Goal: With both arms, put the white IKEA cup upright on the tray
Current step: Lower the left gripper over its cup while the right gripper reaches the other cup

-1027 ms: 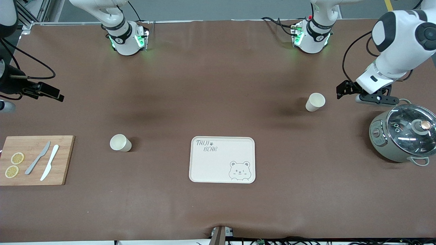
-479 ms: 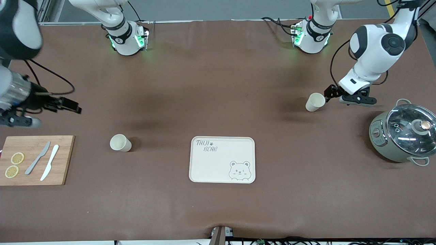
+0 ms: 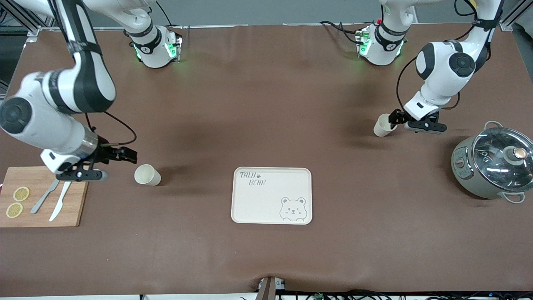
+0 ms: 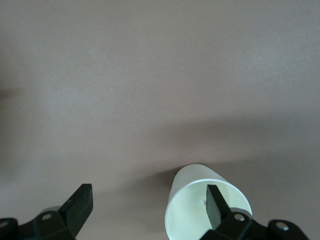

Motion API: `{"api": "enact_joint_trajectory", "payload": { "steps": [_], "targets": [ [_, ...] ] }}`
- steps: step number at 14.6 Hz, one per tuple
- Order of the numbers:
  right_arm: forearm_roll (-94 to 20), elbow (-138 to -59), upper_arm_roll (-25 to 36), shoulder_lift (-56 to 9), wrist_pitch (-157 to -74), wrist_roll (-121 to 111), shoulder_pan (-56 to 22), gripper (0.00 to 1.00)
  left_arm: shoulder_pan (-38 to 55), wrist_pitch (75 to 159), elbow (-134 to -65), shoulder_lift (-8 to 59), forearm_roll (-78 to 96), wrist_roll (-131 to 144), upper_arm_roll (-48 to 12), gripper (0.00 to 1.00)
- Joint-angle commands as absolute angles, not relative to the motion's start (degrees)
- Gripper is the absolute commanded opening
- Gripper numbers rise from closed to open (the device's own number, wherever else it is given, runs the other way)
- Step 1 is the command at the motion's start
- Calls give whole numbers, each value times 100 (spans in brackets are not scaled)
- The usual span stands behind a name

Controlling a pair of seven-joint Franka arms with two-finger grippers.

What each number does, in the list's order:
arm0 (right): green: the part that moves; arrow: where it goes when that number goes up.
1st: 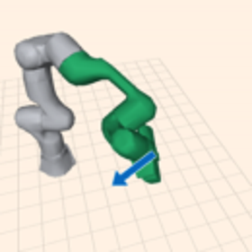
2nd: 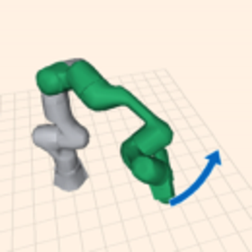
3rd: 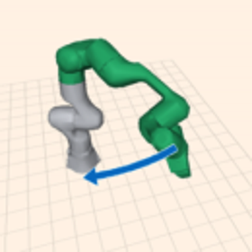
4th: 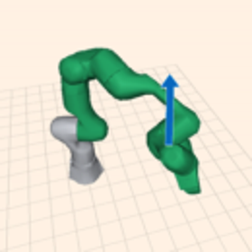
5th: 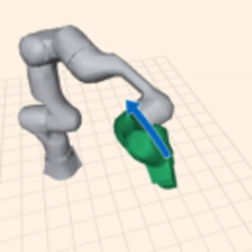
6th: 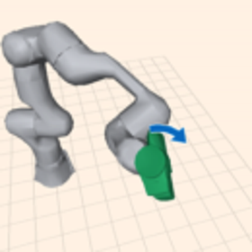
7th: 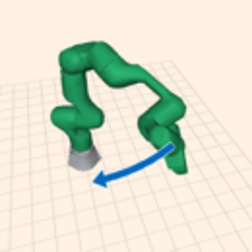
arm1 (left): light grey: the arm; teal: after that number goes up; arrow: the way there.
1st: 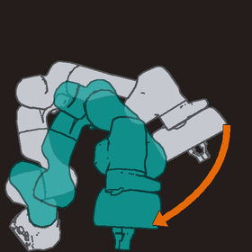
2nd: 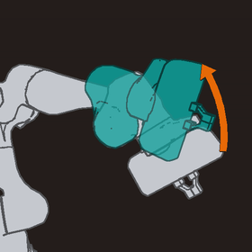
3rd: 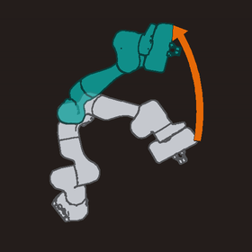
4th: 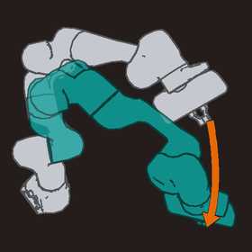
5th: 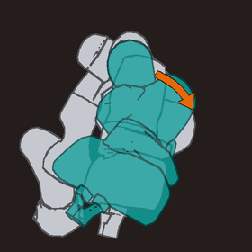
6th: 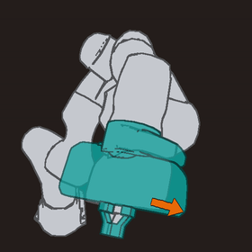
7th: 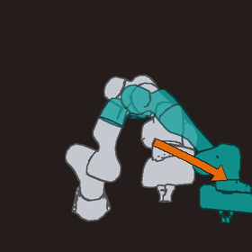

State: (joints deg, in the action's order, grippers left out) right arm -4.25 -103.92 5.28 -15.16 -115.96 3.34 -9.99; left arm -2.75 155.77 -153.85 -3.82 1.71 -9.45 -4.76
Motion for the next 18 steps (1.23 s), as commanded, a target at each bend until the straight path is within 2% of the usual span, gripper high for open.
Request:
{"api": "enact_joint_trajectory", "payload": {
  "steps": [1,9,18],
  "targets": [
    [-343,-10354,554,-1670,-11671,246,-993,100,-272,15741,-15556,-483,281,-1081,-510,100],
    [-264,-10327,562,-2153,-12260,-589,-589,100,-272,16260,-16005,-536,281,-1081,-527,100],
    [-290,-10371,562,-2531,-12620,-598,-606,100,-255,16566,-16031,-194,281,-1081,-536,100]
  ]
}}
